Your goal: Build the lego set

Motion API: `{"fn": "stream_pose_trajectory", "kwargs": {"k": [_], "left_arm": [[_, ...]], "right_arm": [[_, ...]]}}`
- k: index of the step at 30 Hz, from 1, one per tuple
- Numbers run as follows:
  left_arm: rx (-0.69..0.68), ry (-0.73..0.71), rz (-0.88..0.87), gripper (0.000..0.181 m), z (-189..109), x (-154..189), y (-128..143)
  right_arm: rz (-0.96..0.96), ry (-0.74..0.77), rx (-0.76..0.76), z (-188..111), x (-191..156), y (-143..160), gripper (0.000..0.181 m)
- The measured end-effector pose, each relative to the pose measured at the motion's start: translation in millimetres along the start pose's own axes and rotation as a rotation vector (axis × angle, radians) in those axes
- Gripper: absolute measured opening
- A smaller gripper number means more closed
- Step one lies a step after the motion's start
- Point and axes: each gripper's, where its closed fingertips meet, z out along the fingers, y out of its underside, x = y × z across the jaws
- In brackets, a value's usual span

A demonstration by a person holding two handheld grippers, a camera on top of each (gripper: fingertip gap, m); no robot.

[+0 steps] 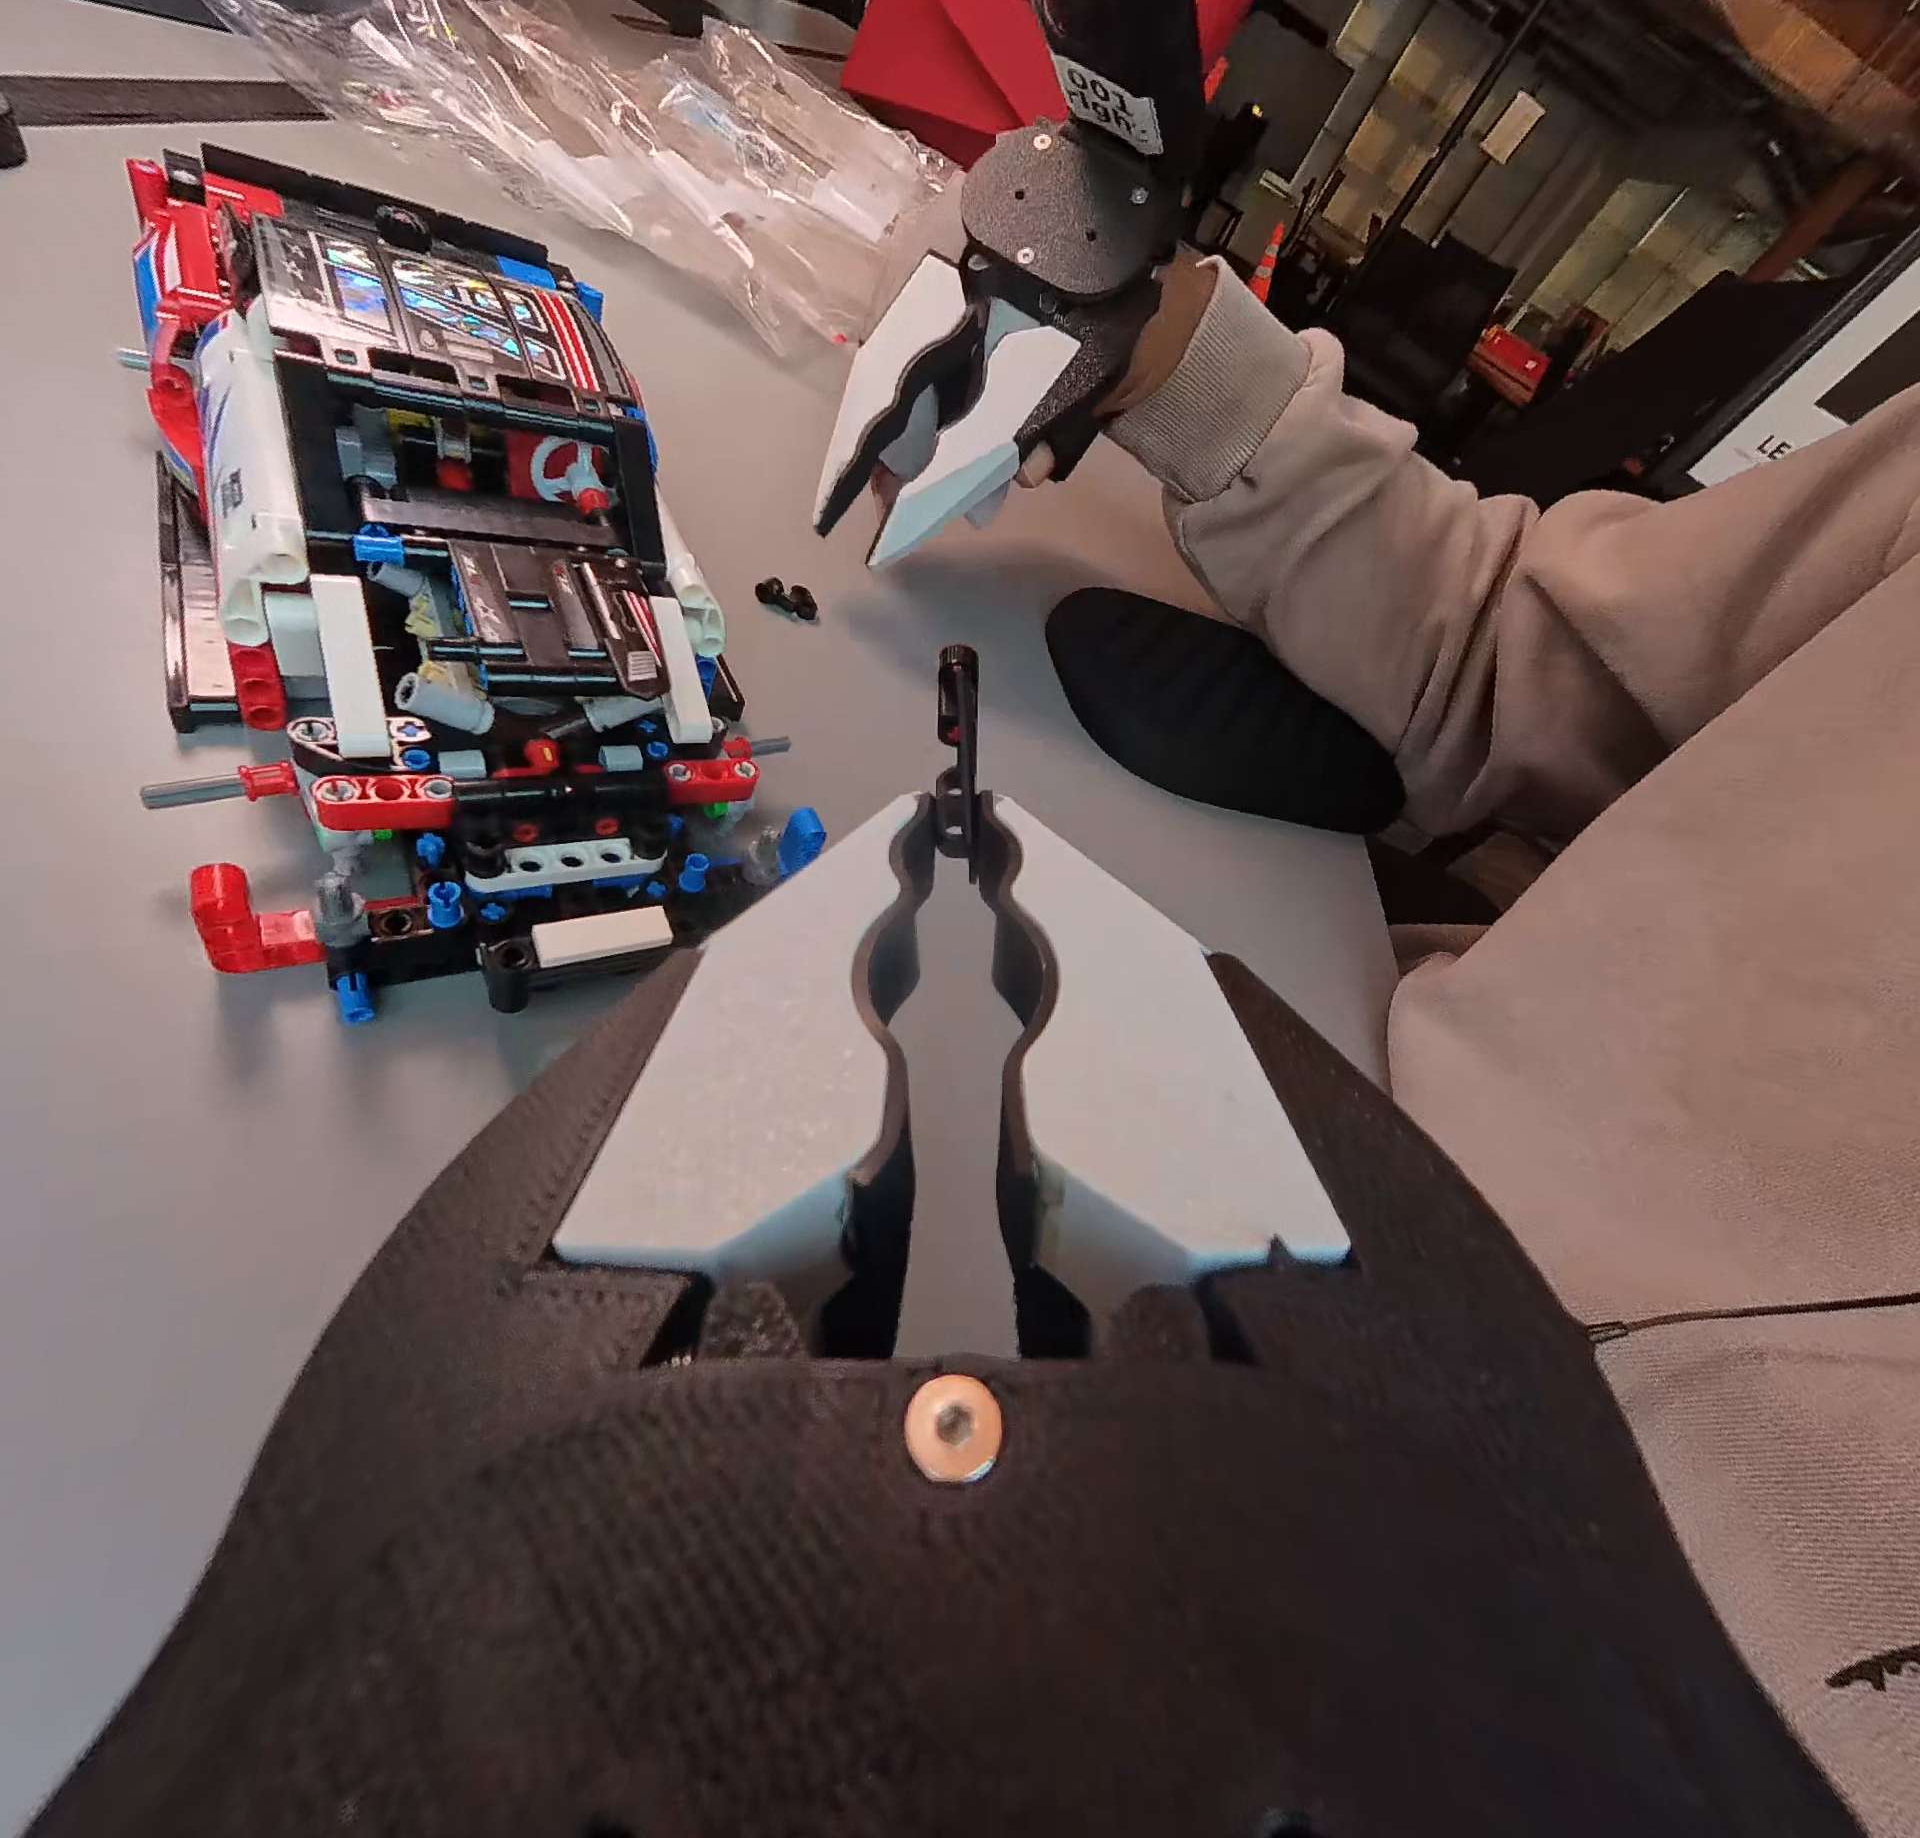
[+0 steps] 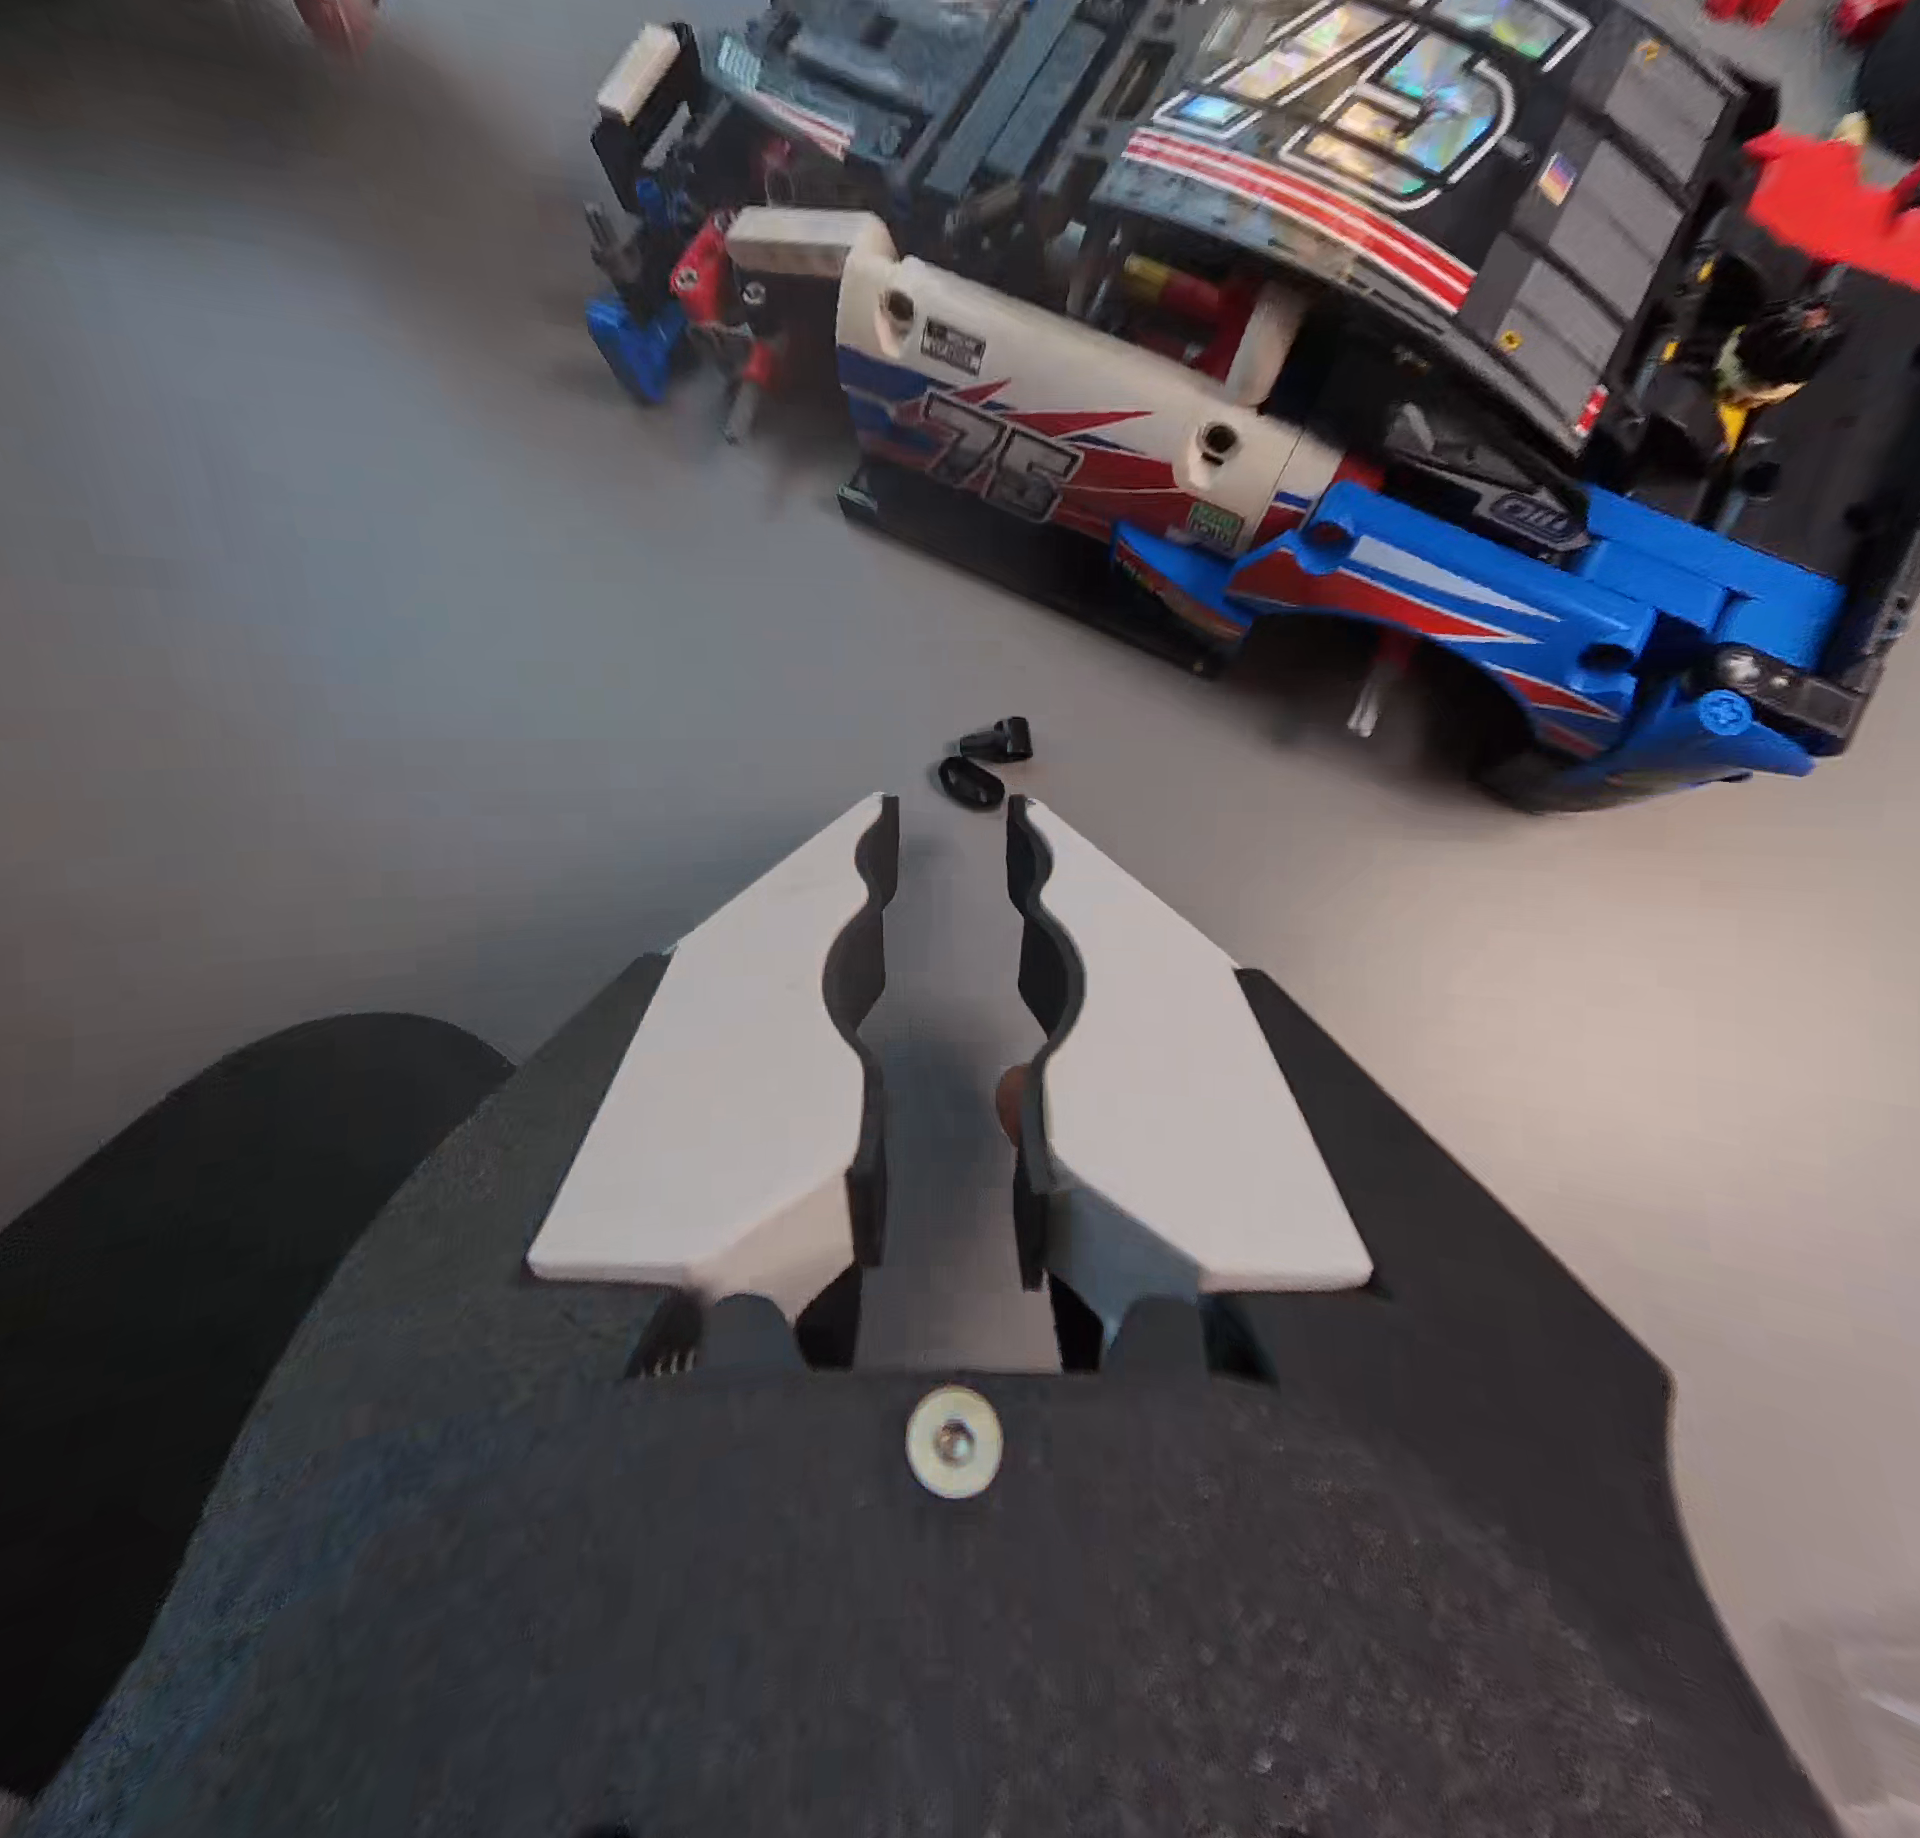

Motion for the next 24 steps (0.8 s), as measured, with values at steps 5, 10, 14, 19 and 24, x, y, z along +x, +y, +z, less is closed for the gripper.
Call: {"fn": "stream_pose_trajectory", "kwargs": {"k": [5,10,14,19,24], "left_arm": [[-0.024,0.005,-0.006,0.005,3.0,-0.5,6.2],[-0.032,0.013,-0.005,0.005,3.6,0.7,7.9],[-0.038,0.022,-0.008,0.005,3.8,1.6,8.9],[-0.054,0.027,-0.009,0.005,5.6,2.6,11.9],[-0.061,0.018,-0.018,0.005,5.4,0.7,13.1]], "right_arm": [[-0.063,-0.011,-0.109,16.7,-0.2,0.3,0.025],[-0.084,-0.051,-0.205,20.1,-3.9,10.5,0.013],[-0.103,-0.052,-0.211,18.2,-9.6,10.6,0.015],[-0.078,-0.047,-0.231,21.3,-11.3,9.9,0.022],[-0.107,0.008,-0.255,25.7,-11.3,7.2,0.007]]}}
